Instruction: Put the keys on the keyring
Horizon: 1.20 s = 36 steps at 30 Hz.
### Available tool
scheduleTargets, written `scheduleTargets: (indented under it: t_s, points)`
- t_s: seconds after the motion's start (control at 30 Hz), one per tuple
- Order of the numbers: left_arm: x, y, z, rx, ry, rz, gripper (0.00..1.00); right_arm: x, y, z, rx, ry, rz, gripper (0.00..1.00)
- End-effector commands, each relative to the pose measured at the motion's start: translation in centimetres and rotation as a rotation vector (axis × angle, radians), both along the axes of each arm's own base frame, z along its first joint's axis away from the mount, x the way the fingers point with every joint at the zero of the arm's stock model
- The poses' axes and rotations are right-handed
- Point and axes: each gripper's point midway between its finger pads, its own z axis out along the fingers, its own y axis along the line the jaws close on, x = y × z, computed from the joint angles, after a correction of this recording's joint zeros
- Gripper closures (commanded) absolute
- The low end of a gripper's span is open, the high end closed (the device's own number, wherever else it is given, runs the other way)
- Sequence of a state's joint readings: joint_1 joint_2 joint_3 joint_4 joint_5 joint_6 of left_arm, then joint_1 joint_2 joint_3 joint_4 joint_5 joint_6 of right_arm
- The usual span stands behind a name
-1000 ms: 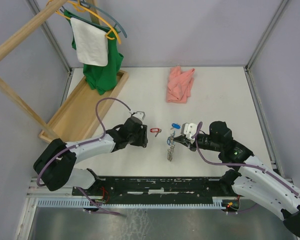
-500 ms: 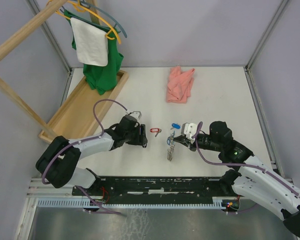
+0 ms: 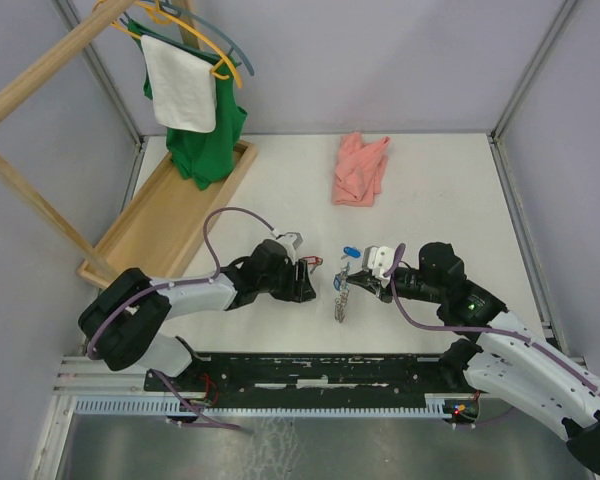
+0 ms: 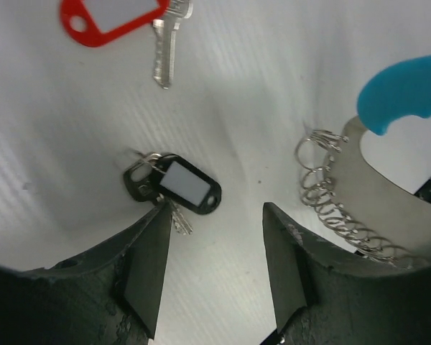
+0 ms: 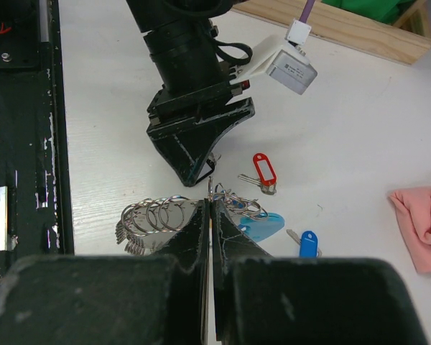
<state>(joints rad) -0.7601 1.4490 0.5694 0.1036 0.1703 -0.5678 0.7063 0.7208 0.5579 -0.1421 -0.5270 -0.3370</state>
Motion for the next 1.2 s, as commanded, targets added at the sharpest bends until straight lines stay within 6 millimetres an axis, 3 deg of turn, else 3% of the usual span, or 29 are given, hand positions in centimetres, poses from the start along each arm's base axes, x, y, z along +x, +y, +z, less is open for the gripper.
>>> scheduleTargets:
  t_s: [0.0,0.07,0.23,0.47,0.9,1.17]
  points:
    - [-0.7,-3.1,2.4,-0.148,0.016,0.004,0.4,0.1,0.5,2.4,0.069,-0.067,0.015,0.99]
    - [-0.4,-3.0,3.1,-0.148,-0.008,0.021,0.41,0.1,0.5,2.4,0.069,-0.068,0.013,0.99]
    - [1.3,-0.3,3.5,-0.015,-0.117,0.081,0.46,0.2,0.4,2.4,0.068,-0.069,0.008,0.99]
    - [3.2,1.2,4.0,0.077,-0.234,-0.065,0.47,0.2,0.4,2.3,0.066,-0.066,0.009,0.99]
    - [4.3,-2.6,2.7,-0.039,-0.169,-0.308,0.42,0.2,0.4,2.2,0.064,-0.06,0.011,0.99]
    - [3.1,-2.3,1.0,-0.036,-0.087,-0.326,0.45,0.1,0.4,2.3,0.064,-0.06,0.013,0.99]
